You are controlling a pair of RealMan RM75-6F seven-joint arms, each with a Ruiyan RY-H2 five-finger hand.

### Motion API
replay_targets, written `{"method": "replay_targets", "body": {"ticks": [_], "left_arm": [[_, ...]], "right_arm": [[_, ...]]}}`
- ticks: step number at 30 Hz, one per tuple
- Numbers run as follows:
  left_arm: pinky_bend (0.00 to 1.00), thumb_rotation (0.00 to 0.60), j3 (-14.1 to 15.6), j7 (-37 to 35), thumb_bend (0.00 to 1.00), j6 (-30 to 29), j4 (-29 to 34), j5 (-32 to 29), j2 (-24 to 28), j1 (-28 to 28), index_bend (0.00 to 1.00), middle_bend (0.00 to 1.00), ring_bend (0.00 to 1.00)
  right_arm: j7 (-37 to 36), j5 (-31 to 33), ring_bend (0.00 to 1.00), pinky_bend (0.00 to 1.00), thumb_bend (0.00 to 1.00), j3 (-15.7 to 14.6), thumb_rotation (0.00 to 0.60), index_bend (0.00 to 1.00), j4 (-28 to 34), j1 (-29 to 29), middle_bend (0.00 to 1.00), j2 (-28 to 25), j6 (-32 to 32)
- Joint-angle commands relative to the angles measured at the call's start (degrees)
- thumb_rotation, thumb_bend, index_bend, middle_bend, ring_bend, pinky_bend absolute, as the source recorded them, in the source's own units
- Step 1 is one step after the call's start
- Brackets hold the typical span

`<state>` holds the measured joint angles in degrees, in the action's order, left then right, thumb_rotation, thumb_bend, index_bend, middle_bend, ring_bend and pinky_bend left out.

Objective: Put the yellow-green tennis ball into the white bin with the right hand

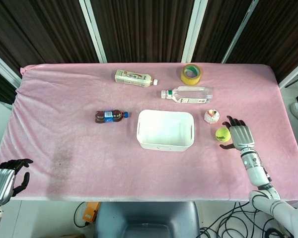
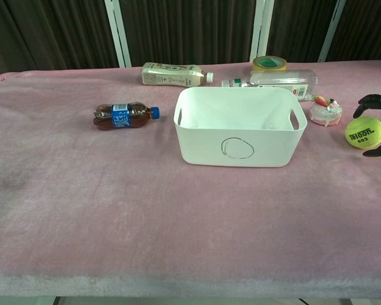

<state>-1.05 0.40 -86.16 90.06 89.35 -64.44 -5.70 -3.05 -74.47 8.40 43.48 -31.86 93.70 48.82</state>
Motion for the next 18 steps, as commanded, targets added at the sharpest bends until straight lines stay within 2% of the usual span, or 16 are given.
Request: {"method": "replay_targets", "body": {"ticks": [1,5,8,12,15,18], "left_arm": [[0.45,0.600,0.0,-0.1,0.52,-0.3,0.0,0.1,0.1,0.1,0.37,0.45,0.39],[0.45,0.600,0.0,-0.3,0.52,-0.3,0.0,0.0,0.2,0.2,0.38,0.45,0.39],[0.45,0.600,0.0,-0.5,0.52,-0.5,0.0,0.1,0.2,0.3,0.37,0.45,0.39],[0.45,0.600,-0.1,-0.8,0.52,-0.8,0.0,0.1,0.3,0.4,0.37,0.45,0.39],[0.45,0.600,-0.1,-0.9,0.52,-0.7,-0.1,0.0,0.3,0.4,0.38,0.45,0.39],[0.45,0.600,-0.1,-0.8,0.52,-0.5,-0.1,-0.2,0.3,0.3,0.38,0.45,0.39]], "right_arm": [[2.4,0.1,0.32,0.51,0.46,0.3,0.600,0.42,-3.3,-0.4,0.23,2.9,1.6],[2.3,-0.7,0.56,0.74,0.83,1.0,0.600,0.66,-8.5,0.0,0.41,7.5,7.4],[0.5,-1.9,0.65,0.84,0.99,0.6,0.600,0.80,-12.3,0.2,0.50,9.8,9.6],[-2.6,-2.8,0.67,0.87,1.00,0.8,0.600,0.84,-14.0,0.9,0.53,10.8,13.3],[-3.0,-4.0,0.68,0.87,1.00,1.7,0.600,0.85,-12.6,2.5,0.53,11.0,22.6],[-1.4,-6.8,0.68,0.87,1.00,2.4,0.600,0.85,-8.4,4.0,0.54,11.0,35.9]]}}
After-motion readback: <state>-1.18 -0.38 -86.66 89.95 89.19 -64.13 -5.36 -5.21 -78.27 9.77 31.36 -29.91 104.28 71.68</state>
